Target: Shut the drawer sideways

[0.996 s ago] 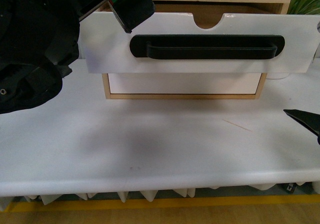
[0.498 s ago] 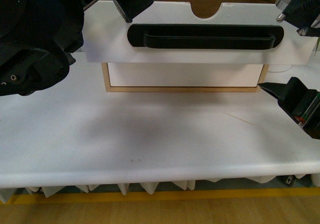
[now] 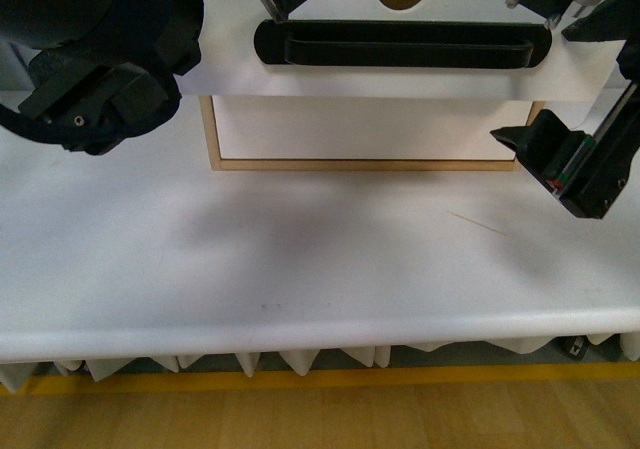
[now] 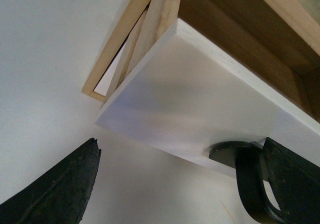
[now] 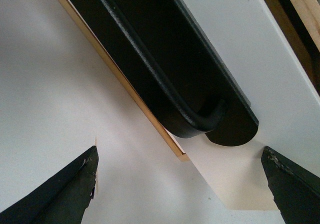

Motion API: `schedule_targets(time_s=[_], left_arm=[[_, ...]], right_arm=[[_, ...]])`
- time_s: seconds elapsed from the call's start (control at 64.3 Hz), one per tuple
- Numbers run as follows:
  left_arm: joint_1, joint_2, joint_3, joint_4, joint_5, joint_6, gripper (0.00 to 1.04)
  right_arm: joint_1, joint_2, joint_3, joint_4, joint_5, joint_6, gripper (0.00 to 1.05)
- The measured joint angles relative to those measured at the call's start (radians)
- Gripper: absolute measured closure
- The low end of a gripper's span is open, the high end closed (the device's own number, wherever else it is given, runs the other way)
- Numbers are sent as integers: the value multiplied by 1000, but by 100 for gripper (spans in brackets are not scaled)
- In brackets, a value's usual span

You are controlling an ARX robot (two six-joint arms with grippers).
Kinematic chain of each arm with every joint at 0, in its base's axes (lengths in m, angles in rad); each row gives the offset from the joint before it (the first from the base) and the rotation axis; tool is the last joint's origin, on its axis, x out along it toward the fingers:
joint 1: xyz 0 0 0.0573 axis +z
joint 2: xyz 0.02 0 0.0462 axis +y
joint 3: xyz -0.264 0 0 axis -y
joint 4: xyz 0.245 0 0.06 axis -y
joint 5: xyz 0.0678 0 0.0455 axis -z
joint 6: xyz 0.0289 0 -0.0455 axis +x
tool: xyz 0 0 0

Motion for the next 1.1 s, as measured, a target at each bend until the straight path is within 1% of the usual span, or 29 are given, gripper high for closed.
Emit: schedule_targets(time_s=[0.42, 0.762, 1.011, 1.104], left_arm=[[49, 151, 161, 12, 75, 10, 6], [92, 320, 372, -7, 153, 23, 6], [98, 339, 395, -7, 174, 26, 6], [111, 298, 328, 15, 153, 22, 6]], right_arm=[[-20, 151, 169, -16, 2, -3, 9], [-42, 302, 326, -25, 12, 0, 9], [-47, 323, 352, -25, 13, 10, 9], [-47, 288, 304, -24, 4, 15, 9]])
